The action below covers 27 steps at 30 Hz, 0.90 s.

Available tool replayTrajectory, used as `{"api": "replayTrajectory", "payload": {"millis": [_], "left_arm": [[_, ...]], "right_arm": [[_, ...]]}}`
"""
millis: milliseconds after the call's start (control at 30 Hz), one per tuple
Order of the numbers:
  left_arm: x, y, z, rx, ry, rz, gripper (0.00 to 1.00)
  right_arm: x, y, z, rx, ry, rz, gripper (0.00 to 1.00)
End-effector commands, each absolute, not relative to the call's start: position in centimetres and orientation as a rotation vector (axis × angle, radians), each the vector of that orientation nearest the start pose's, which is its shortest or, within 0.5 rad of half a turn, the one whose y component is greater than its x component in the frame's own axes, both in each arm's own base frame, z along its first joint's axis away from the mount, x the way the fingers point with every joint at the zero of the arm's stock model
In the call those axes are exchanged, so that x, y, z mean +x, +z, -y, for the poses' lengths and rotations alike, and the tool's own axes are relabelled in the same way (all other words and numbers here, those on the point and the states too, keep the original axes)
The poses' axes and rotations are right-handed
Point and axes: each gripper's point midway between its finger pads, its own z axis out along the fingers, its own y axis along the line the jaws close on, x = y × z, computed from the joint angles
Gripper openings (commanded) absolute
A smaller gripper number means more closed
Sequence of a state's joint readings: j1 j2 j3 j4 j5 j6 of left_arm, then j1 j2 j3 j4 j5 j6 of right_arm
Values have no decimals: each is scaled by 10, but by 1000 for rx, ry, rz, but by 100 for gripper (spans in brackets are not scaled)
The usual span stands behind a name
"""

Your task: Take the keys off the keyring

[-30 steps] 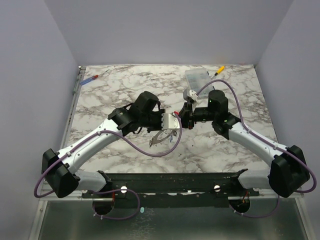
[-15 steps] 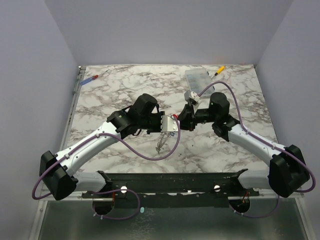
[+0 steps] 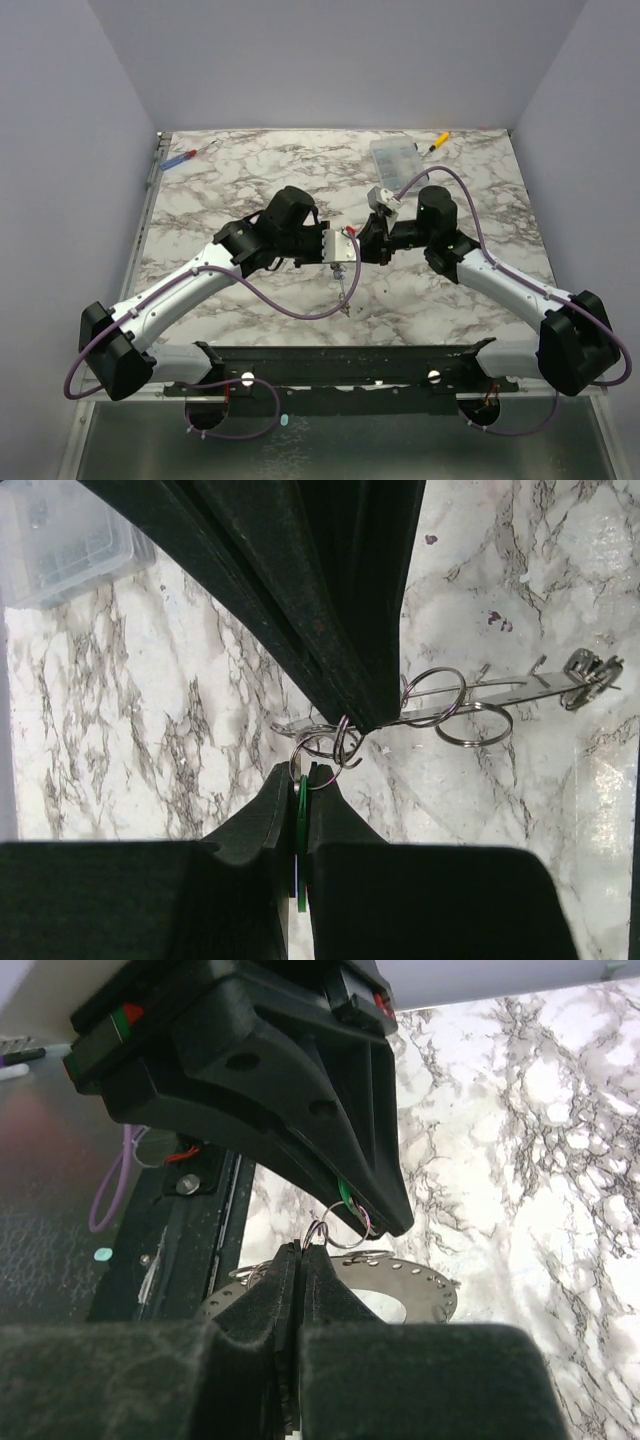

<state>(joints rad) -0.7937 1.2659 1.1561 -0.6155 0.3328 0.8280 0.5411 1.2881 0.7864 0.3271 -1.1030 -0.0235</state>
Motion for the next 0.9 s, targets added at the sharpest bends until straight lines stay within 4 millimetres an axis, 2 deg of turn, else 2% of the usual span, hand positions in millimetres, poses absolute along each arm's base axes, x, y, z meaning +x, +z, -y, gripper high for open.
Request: {"api": "replayTrajectory", "payload": {"millis": [0,400,733,867], "left_arm": [[234,244,284,1716,-384,-1353,0],[225,248,295,1725,-406,-1365,0],[238,234,288,1678,-345,-1540,0],[241,233,288,1638,-358,-1612,0]], "right_arm": [[200,238,-304,-1305,1310,-1288,1],[215,233,-307,-1275,1246,-1349,1],[237,247,-297,-1184,1147,-1411,50],[243,252,-291,-1161,1127,-1424,62]]}}
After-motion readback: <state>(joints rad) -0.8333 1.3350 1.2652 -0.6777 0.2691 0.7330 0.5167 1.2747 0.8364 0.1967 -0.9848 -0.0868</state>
